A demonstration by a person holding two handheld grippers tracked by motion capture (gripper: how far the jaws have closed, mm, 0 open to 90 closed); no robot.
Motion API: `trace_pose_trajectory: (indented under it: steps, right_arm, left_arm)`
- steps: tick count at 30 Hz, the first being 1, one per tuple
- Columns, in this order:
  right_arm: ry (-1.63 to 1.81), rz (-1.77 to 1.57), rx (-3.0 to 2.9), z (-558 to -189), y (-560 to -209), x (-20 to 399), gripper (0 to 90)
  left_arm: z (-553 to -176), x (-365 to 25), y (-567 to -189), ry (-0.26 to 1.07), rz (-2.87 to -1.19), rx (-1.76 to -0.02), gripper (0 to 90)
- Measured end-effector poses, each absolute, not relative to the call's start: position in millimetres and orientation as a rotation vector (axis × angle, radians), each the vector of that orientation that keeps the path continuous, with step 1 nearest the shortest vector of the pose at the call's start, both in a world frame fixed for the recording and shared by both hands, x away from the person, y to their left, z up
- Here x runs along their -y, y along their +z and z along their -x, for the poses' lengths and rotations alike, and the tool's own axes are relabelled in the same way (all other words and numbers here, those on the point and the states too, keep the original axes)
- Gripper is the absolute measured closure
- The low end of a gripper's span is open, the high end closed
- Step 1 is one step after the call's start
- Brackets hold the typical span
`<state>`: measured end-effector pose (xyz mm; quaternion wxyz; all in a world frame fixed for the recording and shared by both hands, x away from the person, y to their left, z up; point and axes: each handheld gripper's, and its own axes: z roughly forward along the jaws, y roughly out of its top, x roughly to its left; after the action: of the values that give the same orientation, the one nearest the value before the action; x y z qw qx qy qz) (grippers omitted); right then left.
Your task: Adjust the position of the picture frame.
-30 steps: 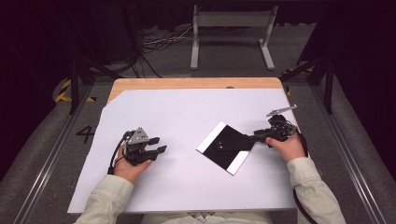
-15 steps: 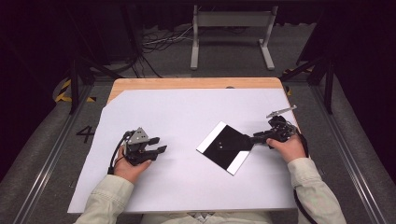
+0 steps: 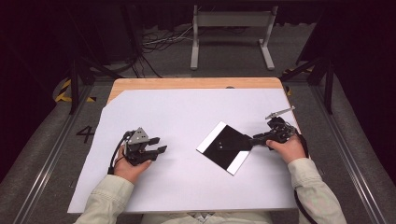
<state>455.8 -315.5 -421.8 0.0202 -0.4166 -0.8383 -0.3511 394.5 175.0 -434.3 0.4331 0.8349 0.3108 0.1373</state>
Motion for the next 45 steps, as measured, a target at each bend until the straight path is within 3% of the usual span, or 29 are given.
trace_pose_trajectory:
  steps: [36, 45]
  right_arm:
    - [-0.775, 1.018, 2.709, -395, -416, 275, 68.3]
    - [-0.802, 0.945, 2.723, -388, -414, 262, 70.7]
  left_arm:
    - [-395, -172, -433, 0.335, -2.082, -0.756, 53.4]
    - [-393, -164, -429, 0.275, -2.131, -0.710, 80.8]
